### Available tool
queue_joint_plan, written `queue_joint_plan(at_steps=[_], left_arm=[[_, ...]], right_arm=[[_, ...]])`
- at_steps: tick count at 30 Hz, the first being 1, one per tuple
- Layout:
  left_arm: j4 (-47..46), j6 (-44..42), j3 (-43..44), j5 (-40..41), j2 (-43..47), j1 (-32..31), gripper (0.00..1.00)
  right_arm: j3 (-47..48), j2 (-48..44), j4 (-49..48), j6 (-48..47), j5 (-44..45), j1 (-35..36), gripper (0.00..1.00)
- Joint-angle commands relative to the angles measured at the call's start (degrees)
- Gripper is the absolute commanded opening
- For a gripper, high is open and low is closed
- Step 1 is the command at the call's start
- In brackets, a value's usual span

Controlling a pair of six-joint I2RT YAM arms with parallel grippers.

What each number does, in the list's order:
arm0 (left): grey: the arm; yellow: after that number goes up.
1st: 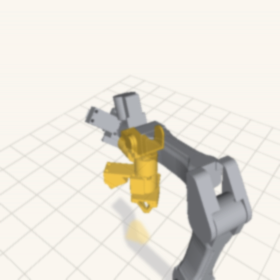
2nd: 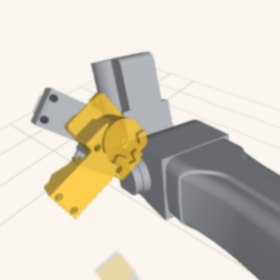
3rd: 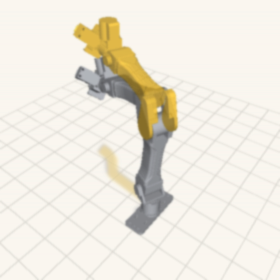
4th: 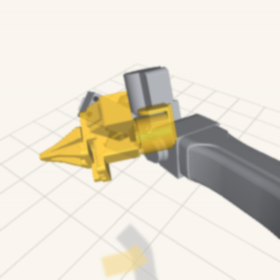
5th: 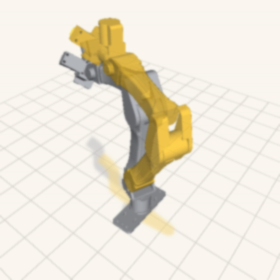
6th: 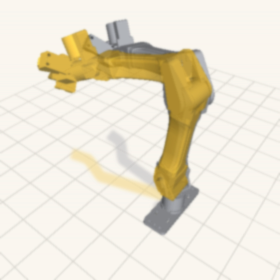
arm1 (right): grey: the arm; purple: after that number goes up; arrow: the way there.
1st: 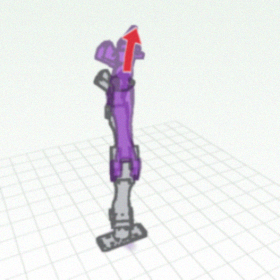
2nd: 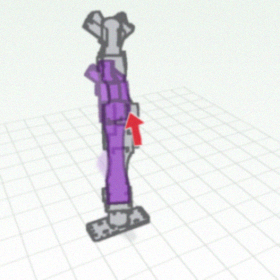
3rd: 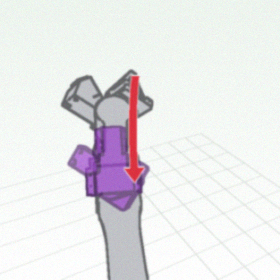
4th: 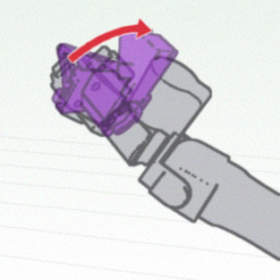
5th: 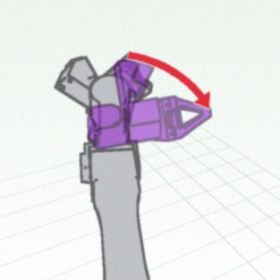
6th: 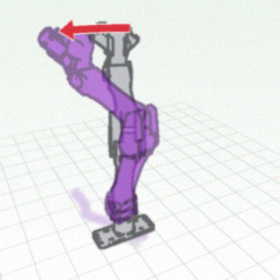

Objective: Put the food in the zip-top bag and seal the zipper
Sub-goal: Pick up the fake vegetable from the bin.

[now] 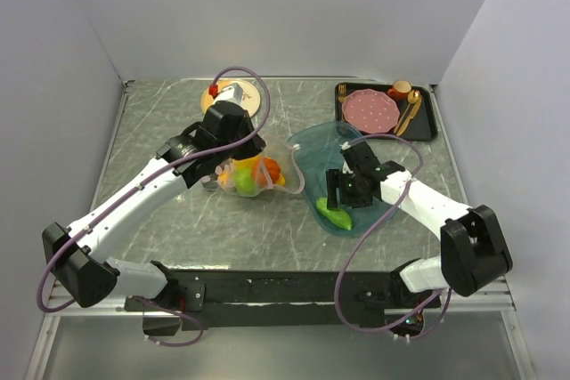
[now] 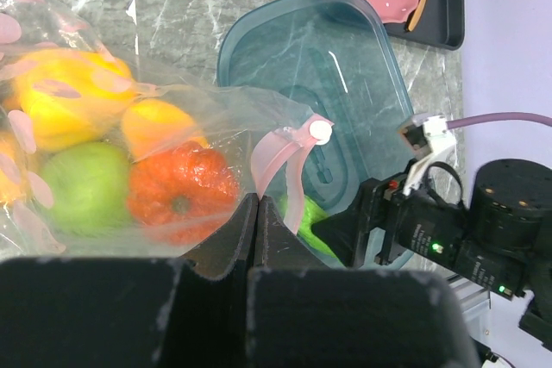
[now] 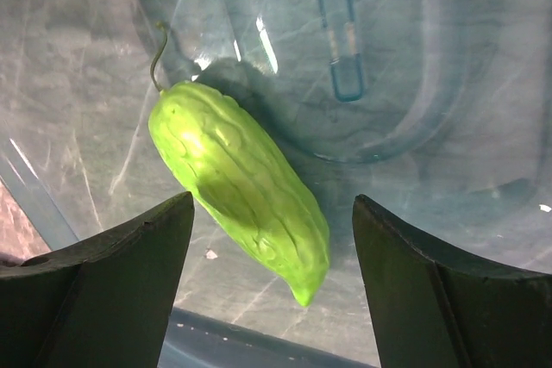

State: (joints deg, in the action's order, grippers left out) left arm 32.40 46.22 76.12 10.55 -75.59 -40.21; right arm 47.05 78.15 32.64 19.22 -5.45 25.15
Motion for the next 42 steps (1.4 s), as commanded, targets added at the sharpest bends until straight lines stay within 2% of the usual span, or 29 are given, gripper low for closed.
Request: queue_joint_plan(at_steps=[1,8,9,11,12,18,21,23,27,31,37,40,42], left_arm=[[-1.1,-0.3,0.9,0.3,0.5,-0.1,0.01],[-1.0,-0.4,1.4,0.1,0.1,-0.1,0.01],[-1.0,-0.4,1.2,0.0,0.1,-0.1,0.01],[-1.4,-0.3,1.0,-0.1,0.2,-0.1,0.01],[-1.3,-0.2,1.0,0.0,0.3,-0.1,0.01],[-0.9,-0.2,0.7,0.5,0.8,-0.1,0.01],[-0.9,-0.2,0.7,0.4,0.9,-0.1,0.01],[-0.9,-0.2,0.6,0.4,1.0,-0.1,0.01],[-1.2,0.0,0.1,0.3,1.4,-0.1,0.01],[-1.2,0.0,-0.4,0.4,1.9,-0.1,0.01],[-1.0,-0.2,-0.3,0.6,2.1,-0.1,0.01],[-0.9,-0.2,-0.4,0.9,2.1,0.0,0.01],[-1.2,-0.1,-0.4,0.9,2.2,-0.1,0.01]], right_arm=[[0.9,2.6,-0.7,-1.2,-3.8,0.4,0.81],[1.1,6.0,-1.5,-1.8,-5.1,0.7,0.75],[1.1,6.7,-1.7,-1.6,-5.1,0.6,0.65],[1.6,7.3,-1.8,-1.4,-4.5,0.6,0.59],[1.6,7.2,-2.1,-1.2,-4.3,0.6,0.45],[2.6,4.8,-6.7,1.7,-5.0,0.6,0.3],[4.2,3.8,-8.5,4.1,-3.3,0.6,0.3],[5.5,3.8,-9.3,5.2,1.4,0.5,0.29],[8.2,6.8,-9.4,8.0,9.2,0.4,0.29],[10.6,11.6,-10.0,9.7,13.2,0.4,0.31],[11.5,16.5,-11.2,10.7,13.5,0.4,0.36],[11.0,16.5,-12.4,10.7,13.1,0.4,0.41],[10.7,16.5,-13.0,10.5,12.4,0.4,0.49]])
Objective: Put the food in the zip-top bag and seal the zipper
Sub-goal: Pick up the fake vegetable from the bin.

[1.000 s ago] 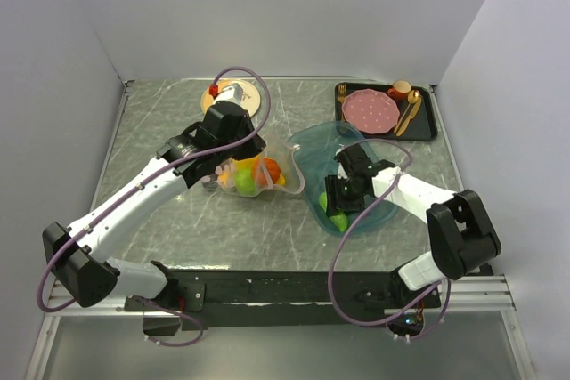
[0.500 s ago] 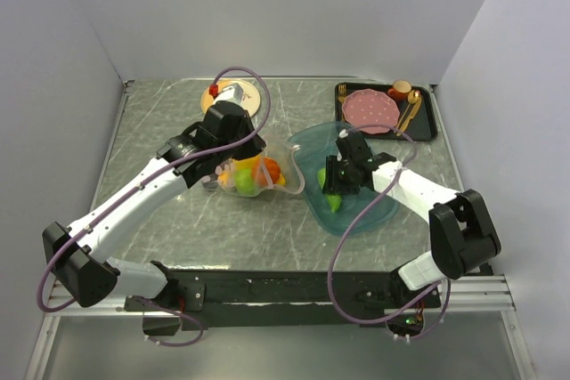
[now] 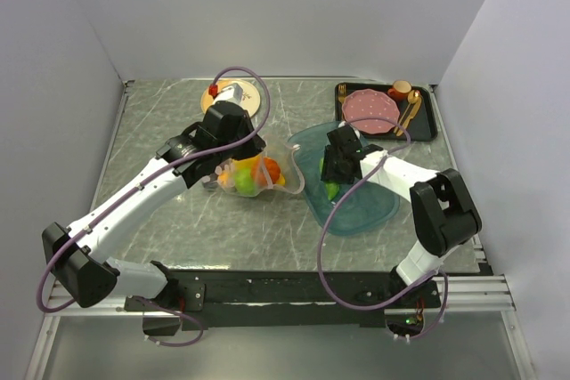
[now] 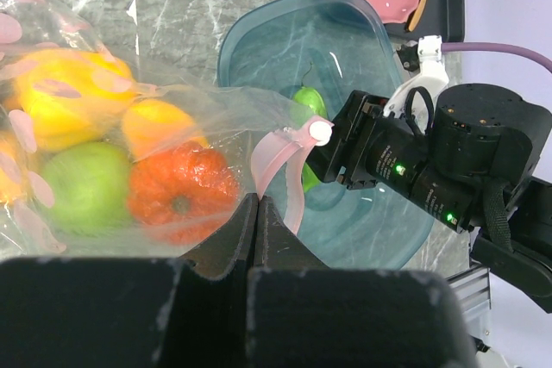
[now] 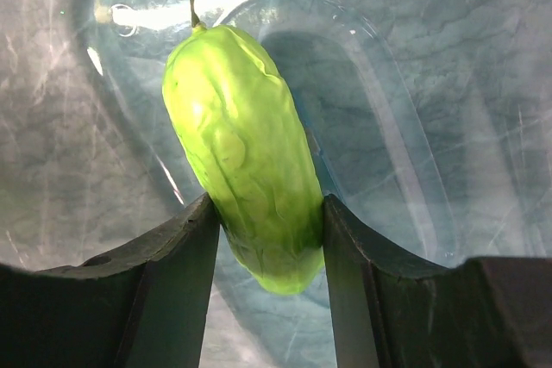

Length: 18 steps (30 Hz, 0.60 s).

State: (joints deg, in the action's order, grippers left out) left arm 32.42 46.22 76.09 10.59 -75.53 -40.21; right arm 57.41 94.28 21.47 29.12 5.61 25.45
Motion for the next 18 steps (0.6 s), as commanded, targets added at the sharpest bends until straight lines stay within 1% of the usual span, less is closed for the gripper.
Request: queue_joint_plan(at_steps=[1,5,9,12,13,15,16,18], left_arm=[[-1.2,-0.1,-0.5,0.7,2.1,-0.1,0.01],[-1.2,-0.2,-0.3,0.7,1.9,-0.1,0.01],[-1.5,-0.2,-0.2,0.5,1.5,0.0,0.01],[-1.3,-0.2,-0.2,0.4,1.4,-0.1,0.01],[-1.2,-0.2,-0.2,0.5,1.5,-0.1,0.01],[-1.3,-0.2,-0.5,0.6,1.6,-0.1,0.01],[-1.4,-0.1,-0.7,0.6,1.8,-0.1,0.01],[-1.4,-0.1,-0.8,0.6,1.9,-0.1,0.01]], right_arm=[[0.2,0.5,-2.0,0.3,1.2,0.0,0.51],[0.0,1.0,-2.1,0.0,0.6,0.1,0.61],[-0.6,1.1,-2.9,0.0,0.0,0.1,0.65],[-0.9,1.3,-3.2,0.2,-0.2,0.2,0.64],[-1.1,1.2,-3.4,0.1,-0.5,0.1,0.57],[-1.8,0.7,-4.2,-0.1,-0.9,0.1,0.5],[-1.9,0.5,-4.3,-0.2,-1.2,0.2,0.43],[-2.5,-0.3,-4.9,-0.3,-1.6,0.1,0.38]])
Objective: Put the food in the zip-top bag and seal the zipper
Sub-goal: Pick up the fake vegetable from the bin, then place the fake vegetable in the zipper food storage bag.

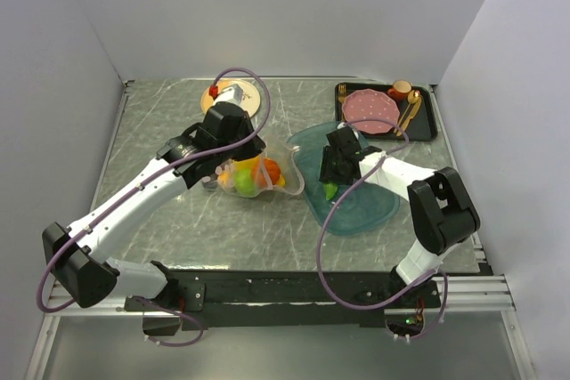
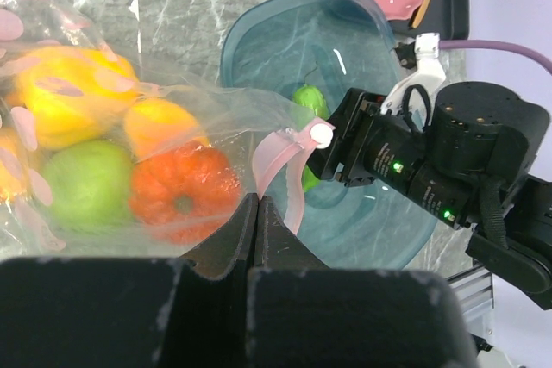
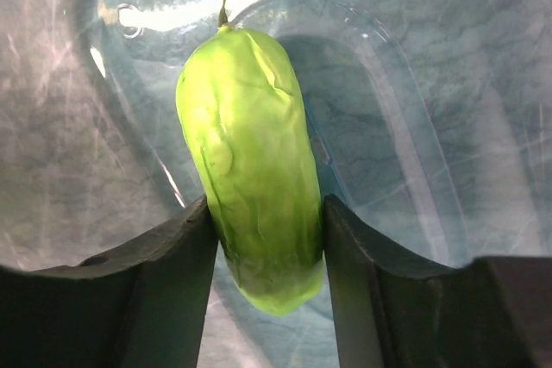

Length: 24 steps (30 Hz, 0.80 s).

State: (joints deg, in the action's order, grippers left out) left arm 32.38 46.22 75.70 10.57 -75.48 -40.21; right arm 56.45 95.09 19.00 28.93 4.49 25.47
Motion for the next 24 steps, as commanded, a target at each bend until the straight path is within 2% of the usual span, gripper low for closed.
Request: queue_joint_plan(at_steps=[1,3,8,12,13,19,24], left_arm=[[-1.3,0.0,-0.3,0.6,1.7,-0.1,0.01],[-1.3,0.0,-0.1,0.5,1.7,-0.1,0.01],[-0.9,-0.4,0.4,0.4,1.0,-0.1,0.01],[-1.4,-0.3,0.2,-0.4,0.8,-0.1,0.01],[-1.5,-0.2,0.2,-0.5,0.7,-0.1,0.01],[-1.9,-0.1,0.2,-0.6,0.5,-0.1,0.01],[-1.4,-0.2,0.5,-0.7,0.1,0.0,0.01]], right_arm=[[-1.7,-2.2,-2.6,-0.1,-0.5,0.1,0.36],[-1.9,-3.4,-1.9,0.3,-0.3,0.1,0.36],[-4.5,-14.1,-2.2,2.0,-0.4,0.1,0.34],[-7.5,-23.0,-4.2,2.5,-4.3,0.3,0.35],[-7.8,-25.6,-4.3,2.5,-7.8,0.3,0.35],[-9.3,-32.6,-5.5,2.4,-16.5,2.2,0.35],[-8.2,-34.6,-5.6,0.8,-18.8,6.4,0.35]])
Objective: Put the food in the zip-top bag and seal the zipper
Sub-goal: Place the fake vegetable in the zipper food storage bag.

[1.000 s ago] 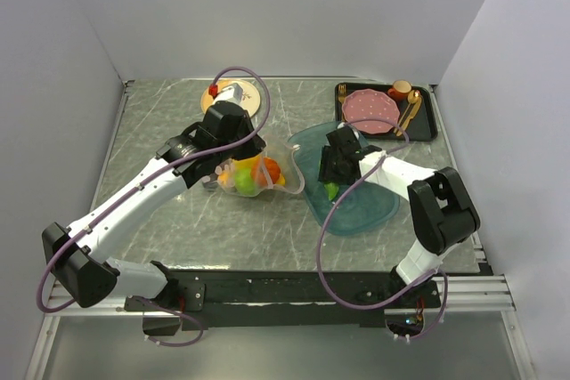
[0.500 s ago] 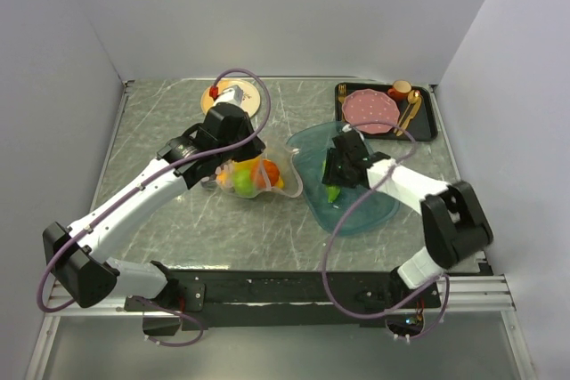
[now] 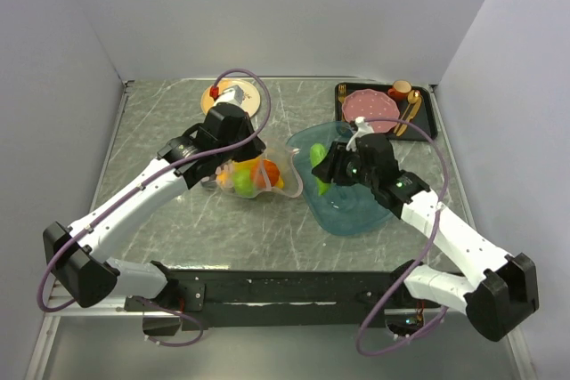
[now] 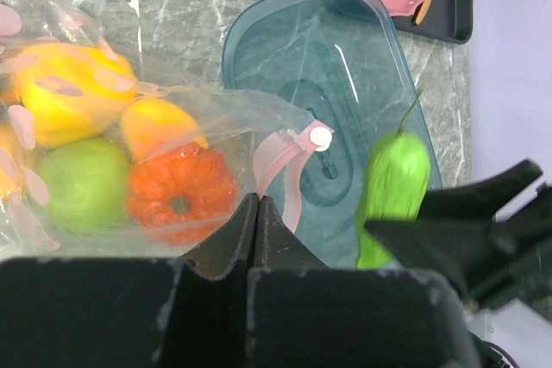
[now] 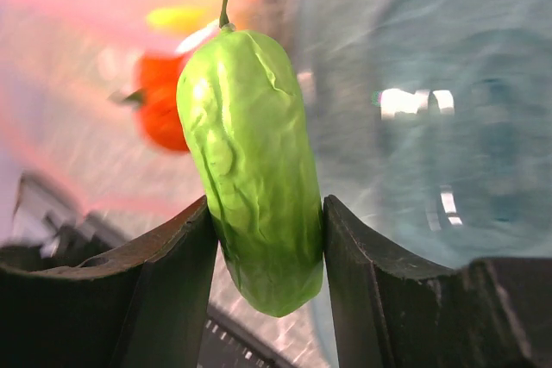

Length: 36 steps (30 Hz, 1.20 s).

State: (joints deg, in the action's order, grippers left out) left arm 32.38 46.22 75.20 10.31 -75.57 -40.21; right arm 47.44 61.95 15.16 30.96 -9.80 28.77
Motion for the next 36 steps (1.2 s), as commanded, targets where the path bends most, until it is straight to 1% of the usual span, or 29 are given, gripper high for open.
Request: queue_joint_plan(at_steps=[1,3,8,13,18,23,26,31,36], left_arm=[[-1.3,-0.1,1.0,-0.3,0.2,-0.1,0.01],[-1.5,0.1,0.3,-0.5,0.5,-0.1,0.01],[-2.1,0.2,0.4,-0.5,0.9,-0.1,0.01],[-1.8,-0.1,0.7,-0.8,0.2,-0.1,0.01],[-2.0,-0.1,0.6,-1.0,0.4,-0.1,0.01],[-1.8,-0.3,0.5,-1.3,0.7,-0.1,0.01],[-1.6,-0.5,0.4,-1.8,0.8,-0.1,0.01],[-1.4,-1.2,-0.3,-2.9,1.0,-0.1,0.01],[-1.7,-1.1,-1.2,-3.4,2.1,0.0,0.01]], right_arm=[[1.2,-1.2,-1.4,-1.8,-4.4,4.2,0.35],[2.5,-0.2,-1.0,-3.2,-6.7,5.2,0.35],[5.4,2.6,0.8,-5.6,-7.7,8.0,0.34],[5.9,4.8,0.0,-6.9,-9.7,9.1,0.34],[9.2,9.8,3.8,-9.2,-11.5,10.4,0.34],[11.9,13.4,5.9,-10.9,-8.3,10.6,0.35],[13.5,14.3,5.5,-10.9,-5.8,10.6,0.37],[17.5,17.0,5.1,-10.2,-2.9,10.5,0.38],[20.7,21.0,4.3,-9.6,-2.1,10.5,0.4]])
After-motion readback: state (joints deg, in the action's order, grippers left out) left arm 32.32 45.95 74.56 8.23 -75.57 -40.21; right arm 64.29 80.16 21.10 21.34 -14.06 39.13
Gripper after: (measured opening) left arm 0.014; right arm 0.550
